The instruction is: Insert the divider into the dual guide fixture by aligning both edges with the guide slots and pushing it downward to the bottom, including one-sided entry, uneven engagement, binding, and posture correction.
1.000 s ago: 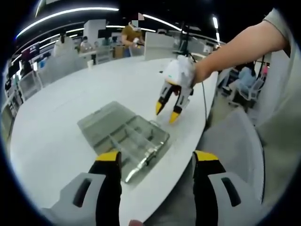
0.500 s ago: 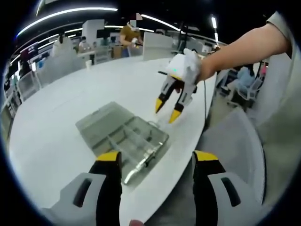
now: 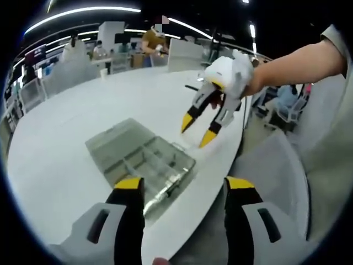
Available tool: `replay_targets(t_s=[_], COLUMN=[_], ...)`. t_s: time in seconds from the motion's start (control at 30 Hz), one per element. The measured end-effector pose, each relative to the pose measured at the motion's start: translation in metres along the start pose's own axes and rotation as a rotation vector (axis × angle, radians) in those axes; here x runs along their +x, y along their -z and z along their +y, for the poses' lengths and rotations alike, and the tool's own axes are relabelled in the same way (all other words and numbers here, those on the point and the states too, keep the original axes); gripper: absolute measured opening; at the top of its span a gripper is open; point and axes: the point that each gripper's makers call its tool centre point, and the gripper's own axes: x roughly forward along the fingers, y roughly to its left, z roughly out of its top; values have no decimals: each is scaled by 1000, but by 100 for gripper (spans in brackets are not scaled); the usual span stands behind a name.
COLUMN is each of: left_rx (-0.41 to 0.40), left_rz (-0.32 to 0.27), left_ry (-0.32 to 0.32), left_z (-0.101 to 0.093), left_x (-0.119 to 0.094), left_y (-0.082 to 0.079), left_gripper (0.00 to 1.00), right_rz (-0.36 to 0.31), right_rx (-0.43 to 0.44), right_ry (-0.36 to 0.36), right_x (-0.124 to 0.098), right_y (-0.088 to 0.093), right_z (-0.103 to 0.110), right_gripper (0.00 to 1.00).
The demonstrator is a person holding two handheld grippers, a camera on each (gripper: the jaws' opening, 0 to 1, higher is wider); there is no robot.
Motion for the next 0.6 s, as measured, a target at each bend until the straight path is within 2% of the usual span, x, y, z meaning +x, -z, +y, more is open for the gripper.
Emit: replay_targets(t_s=[0.6], left_rx=[-69], left_rz=[-56], left_ry=[45], left_z=[-2], left_x=[1], left_y=[-17], left_gripper=[49], right_rz=[-36], right_rx=[-74], right_ry=[58], right_x=[-19], right_y=[-52], right_z=[11], right_gripper=[27])
